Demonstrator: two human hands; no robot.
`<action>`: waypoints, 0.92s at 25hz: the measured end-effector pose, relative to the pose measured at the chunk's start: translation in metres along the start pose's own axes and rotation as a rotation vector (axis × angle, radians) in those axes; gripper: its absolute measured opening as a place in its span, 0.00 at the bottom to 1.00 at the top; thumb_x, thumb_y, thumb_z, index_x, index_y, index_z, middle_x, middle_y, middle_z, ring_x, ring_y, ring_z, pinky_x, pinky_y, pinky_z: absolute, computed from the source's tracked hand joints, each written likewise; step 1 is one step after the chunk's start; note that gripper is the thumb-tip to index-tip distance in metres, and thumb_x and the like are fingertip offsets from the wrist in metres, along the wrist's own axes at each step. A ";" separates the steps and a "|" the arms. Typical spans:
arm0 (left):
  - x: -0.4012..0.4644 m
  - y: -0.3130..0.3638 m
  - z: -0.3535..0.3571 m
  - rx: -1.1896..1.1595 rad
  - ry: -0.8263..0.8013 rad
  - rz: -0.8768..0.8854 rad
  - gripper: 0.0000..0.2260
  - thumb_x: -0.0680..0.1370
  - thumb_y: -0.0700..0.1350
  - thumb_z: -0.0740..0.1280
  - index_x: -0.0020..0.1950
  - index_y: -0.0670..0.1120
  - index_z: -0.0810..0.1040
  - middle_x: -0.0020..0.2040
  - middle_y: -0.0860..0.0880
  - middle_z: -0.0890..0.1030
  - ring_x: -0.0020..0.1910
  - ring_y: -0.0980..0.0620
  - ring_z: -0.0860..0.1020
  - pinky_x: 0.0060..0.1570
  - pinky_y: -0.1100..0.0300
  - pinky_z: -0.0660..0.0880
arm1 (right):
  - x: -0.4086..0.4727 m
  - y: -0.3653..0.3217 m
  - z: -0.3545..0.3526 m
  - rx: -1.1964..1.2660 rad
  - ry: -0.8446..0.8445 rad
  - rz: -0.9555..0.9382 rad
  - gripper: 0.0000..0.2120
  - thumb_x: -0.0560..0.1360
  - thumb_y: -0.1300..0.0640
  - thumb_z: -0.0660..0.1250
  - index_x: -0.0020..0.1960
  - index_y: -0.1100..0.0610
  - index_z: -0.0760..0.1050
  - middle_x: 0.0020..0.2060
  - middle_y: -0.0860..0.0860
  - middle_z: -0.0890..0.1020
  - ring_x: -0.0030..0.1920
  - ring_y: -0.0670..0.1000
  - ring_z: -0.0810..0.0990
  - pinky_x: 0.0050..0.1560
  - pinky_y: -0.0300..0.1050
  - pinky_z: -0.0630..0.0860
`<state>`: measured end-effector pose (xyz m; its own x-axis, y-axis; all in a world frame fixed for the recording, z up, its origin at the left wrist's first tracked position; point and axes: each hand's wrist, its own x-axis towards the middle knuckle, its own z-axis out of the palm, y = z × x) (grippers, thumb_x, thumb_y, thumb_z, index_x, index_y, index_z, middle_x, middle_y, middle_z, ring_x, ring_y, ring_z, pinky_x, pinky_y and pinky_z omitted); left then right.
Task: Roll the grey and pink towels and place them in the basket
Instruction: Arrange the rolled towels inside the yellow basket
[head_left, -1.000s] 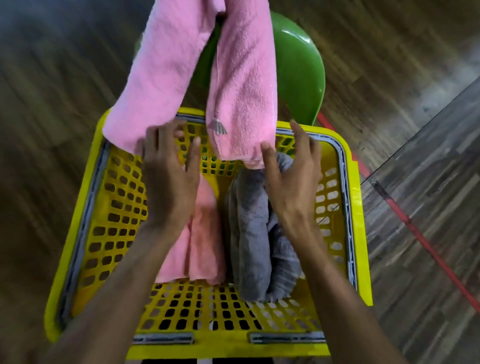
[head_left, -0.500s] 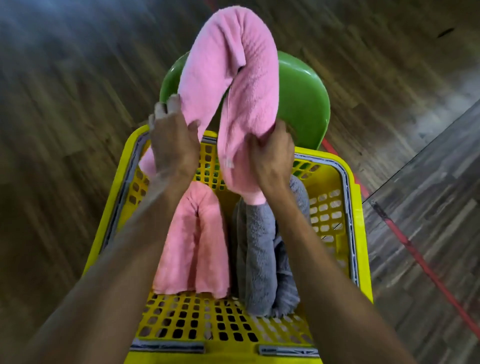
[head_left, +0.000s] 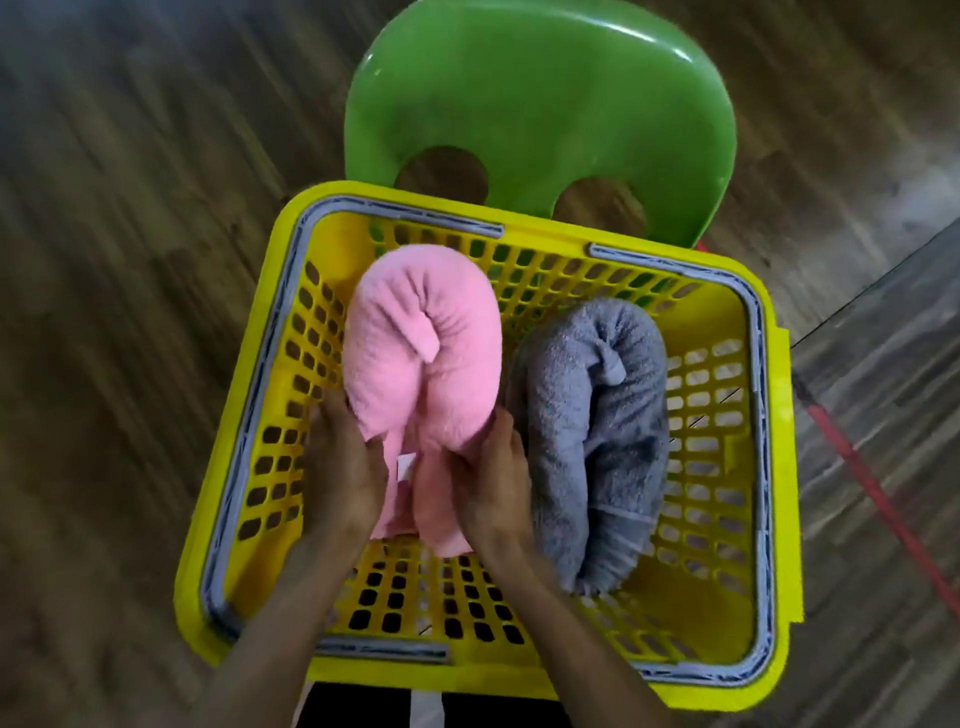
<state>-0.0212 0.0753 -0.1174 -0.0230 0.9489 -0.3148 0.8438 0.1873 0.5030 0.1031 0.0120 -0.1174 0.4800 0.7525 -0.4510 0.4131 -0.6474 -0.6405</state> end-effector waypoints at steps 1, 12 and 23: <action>0.004 -0.011 0.008 0.095 -0.077 -0.053 0.23 0.75 0.39 0.69 0.67 0.38 0.65 0.62 0.35 0.72 0.59 0.33 0.73 0.53 0.42 0.73 | 0.000 0.010 0.009 -0.072 -0.072 0.067 0.23 0.76 0.55 0.66 0.68 0.57 0.63 0.59 0.60 0.75 0.58 0.64 0.76 0.54 0.57 0.75; 0.029 -0.026 0.036 0.368 -0.308 -0.112 0.32 0.77 0.48 0.69 0.74 0.40 0.57 0.65 0.36 0.72 0.62 0.36 0.74 0.54 0.45 0.76 | 0.019 0.024 0.028 -0.402 -0.179 0.067 0.24 0.81 0.60 0.59 0.75 0.58 0.56 0.64 0.60 0.71 0.62 0.64 0.74 0.57 0.56 0.72; 0.025 0.008 0.010 0.390 -0.232 -0.121 0.25 0.79 0.48 0.65 0.72 0.40 0.61 0.68 0.37 0.69 0.66 0.36 0.69 0.59 0.44 0.71 | 0.023 0.016 -0.001 -0.211 -0.187 0.027 0.17 0.79 0.57 0.61 0.67 0.57 0.69 0.58 0.58 0.78 0.56 0.62 0.79 0.56 0.54 0.75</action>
<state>-0.0093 0.0981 -0.1292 -0.0507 0.8357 -0.5469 0.9820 0.1416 0.1253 0.1212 0.0189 -0.1376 0.3500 0.7310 -0.5858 0.5634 -0.6639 -0.4918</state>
